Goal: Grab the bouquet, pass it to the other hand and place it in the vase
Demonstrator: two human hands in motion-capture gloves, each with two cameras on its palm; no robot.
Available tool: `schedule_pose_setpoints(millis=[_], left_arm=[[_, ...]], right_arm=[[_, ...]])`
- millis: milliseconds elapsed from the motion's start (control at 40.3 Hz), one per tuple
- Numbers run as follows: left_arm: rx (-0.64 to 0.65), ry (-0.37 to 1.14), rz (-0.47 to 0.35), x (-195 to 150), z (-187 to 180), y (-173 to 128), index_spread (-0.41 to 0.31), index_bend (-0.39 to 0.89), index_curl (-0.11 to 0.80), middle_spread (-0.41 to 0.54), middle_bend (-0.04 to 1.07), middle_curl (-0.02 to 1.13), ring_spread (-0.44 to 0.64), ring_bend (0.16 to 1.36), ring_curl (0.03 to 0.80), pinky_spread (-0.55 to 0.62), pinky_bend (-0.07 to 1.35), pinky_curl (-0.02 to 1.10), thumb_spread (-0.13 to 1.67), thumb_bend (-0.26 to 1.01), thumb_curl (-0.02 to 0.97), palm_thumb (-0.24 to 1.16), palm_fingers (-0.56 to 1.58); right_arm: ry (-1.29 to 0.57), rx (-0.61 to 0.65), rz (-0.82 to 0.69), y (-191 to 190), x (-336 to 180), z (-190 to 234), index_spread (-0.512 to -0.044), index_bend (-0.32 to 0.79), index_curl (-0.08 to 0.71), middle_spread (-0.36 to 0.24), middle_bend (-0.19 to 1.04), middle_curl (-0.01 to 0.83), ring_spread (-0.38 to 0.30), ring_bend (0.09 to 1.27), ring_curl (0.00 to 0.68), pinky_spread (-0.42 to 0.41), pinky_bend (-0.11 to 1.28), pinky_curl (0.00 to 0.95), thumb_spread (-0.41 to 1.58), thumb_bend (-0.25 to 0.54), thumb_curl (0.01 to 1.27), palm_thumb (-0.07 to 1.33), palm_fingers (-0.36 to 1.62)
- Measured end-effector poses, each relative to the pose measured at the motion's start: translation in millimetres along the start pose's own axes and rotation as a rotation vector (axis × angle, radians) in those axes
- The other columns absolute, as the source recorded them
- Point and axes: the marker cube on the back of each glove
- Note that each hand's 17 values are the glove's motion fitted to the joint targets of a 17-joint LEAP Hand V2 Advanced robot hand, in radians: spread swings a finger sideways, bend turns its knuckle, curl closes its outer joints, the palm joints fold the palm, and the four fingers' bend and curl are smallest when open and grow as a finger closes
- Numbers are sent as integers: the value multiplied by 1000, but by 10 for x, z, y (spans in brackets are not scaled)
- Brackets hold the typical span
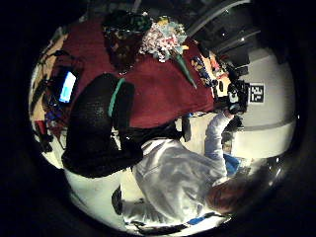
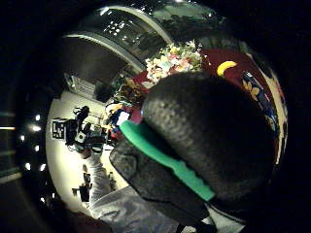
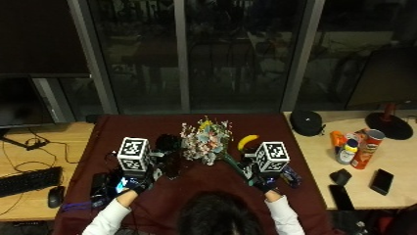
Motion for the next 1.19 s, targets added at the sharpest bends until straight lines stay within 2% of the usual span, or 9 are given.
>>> schedule_pose_setpoints(millis=[25,99,174,397,545,942,1066,1190], left_arm=[[-1,-6,-4,-9,2,-2,-5,201,61,26,246,69,70,408,78,57,318,68,448,181,63,282,586],[-8,-51,-29,-74,14,-19,-7,184,105,40,239,133,97,435,144,78,323,129,657,192,92,312,564],[-17,-80,-49,-142,8,-30,-8,177,139,47,232,173,115,444,178,91,320,166,811,187,114,322,549],[-12,20,-35,-267,-118,55,-18,173,210,55,199,237,137,440,219,106,298,222,1058,152,170,338,535],[-3,56,-24,-317,-116,119,-20,165,242,55,195,268,143,436,235,106,280,246,1130,122,198,345,537],[4,83,6,-274,-56,112,-29,155,292,56,182,315,142,430,267,106,266,301,1201,48,251,366,528],[0,99,27,-166,-15,70,-29,155,302,56,180,324,143,428,274,106,265,314,1209,27,264,374,526],[-9,111,57,-50,40,31,-30,154,311,56,179,331,143,427,281,107,262,325,1214,8,274,382,523]], right_arm=[[7,4,2,7,-5,-6,-151,192,54,6,249,67,43,302,64,100,353,76,421,94,22,148,499],[50,35,13,42,-30,-40,-203,180,111,8,247,107,60,318,114,136,366,133,631,100,35,165,477],[59,55,9,55,-46,-49,-236,178,152,9,243,138,71,321,144,160,366,167,791,95,45,168,465],[17,6,-7,15,-108,-35,-281,161,211,11,240,207,88,324,188,195,338,215,1066,72,81,175,470],[22,-42,-13,-40,-144,-51,-291,147,228,12,236,241,83,333,211,204,336,240,1151,56,104,184,477],[15,-54,5,32,-75,-250,-299,123,241,18,221,304,60,376,266,200,349,292,1234,4,151,198,489],[10,-114,34,-57,11,-266,-288,77,221,26,226,319,59,437,289,198,377,305,1244,-3,167,219,544],[-4,-175,80,-252,94,-243,-249,31,185,25,226,335,51,512,320,187,466,337,1230,-1,188,256,597]])
